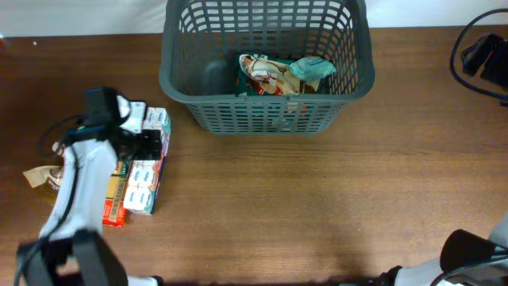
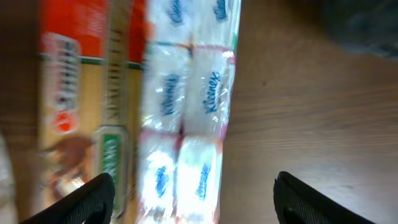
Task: Pack container
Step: 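Grasp the white tissue-pack bundle with the left gripper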
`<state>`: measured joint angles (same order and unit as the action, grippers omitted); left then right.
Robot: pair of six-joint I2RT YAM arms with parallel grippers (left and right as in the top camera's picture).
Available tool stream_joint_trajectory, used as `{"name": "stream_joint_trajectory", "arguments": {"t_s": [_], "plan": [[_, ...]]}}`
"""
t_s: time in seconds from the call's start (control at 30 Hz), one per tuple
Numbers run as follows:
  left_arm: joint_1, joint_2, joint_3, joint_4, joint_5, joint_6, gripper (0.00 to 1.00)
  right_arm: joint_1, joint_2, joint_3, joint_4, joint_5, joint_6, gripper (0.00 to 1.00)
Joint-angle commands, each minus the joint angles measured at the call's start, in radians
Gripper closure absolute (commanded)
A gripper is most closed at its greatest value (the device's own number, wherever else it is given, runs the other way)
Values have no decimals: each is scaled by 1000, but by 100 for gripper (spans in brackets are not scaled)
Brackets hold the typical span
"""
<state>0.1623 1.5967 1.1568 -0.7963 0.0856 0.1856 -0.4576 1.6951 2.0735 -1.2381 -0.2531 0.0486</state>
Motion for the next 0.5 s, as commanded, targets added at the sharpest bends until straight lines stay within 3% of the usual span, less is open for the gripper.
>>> {"name": "stream_joint_trajectory", "arguments": {"t_s": [0.0,0.23,0.3,0.37,0.43,0.47], "plan": [[-26,114,7,8,-88,-1,24,-1,-3,-7,0,-12,2,1],[-22,205,7,56,-109,-25,23,-1,-3,-7,-1,-12,2,1],[-22,221,7,64,-109,-25,30,-1,-3,-7,0,-12,2,1],[-22,238,7,71,-109,-25,53,-1,-3,-7,0,-12,2,1],[-22,249,7,71,-109,-25,91,-1,-3,-7,0,-12,2,1],[-22,250,7,71,-109,-25,98,-1,-3,-7,0,-12,2,1]]}}
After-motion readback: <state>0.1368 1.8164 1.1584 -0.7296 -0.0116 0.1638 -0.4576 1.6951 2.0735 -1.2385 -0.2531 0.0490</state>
